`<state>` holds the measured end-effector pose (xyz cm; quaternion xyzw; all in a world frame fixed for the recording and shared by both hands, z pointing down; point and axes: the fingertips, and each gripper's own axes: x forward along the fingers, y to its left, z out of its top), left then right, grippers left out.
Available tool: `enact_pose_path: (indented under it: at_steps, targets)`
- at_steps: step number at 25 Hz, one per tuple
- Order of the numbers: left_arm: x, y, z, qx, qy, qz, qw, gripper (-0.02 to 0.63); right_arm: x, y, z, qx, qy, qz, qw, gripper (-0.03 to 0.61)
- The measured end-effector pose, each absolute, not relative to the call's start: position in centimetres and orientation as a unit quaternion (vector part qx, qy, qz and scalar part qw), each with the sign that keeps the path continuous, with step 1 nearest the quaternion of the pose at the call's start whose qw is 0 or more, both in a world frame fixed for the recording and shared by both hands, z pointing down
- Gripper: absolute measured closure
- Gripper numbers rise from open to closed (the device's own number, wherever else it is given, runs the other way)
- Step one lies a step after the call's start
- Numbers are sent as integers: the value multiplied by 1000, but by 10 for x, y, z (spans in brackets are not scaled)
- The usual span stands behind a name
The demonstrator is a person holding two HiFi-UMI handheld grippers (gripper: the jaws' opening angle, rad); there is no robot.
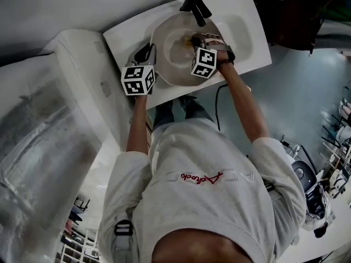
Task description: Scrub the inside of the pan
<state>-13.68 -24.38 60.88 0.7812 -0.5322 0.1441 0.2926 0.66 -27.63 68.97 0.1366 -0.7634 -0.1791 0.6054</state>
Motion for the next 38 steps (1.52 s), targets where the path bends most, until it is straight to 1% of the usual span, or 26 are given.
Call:
enact_pose_path:
  at_steps: [10, 16, 27, 38]
  targets:
    - [-135, -246, 610, 780, -534, 141, 296, 571, -61, -252, 672, 108, -790, -214, 564, 548]
    - [-137, -245, 609, 779, -534, 141, 296, 571, -80, -226, 678, 78, -792, -220, 565, 548]
    - [-136, -246, 610, 780, -532, 143, 298, 571, -76, -227, 689, 74, -787, -215, 573, 548]
    - [-136, -249, 613, 777, -534, 144, 300, 571, -26, -248, 696, 95, -771, -196, 599, 548]
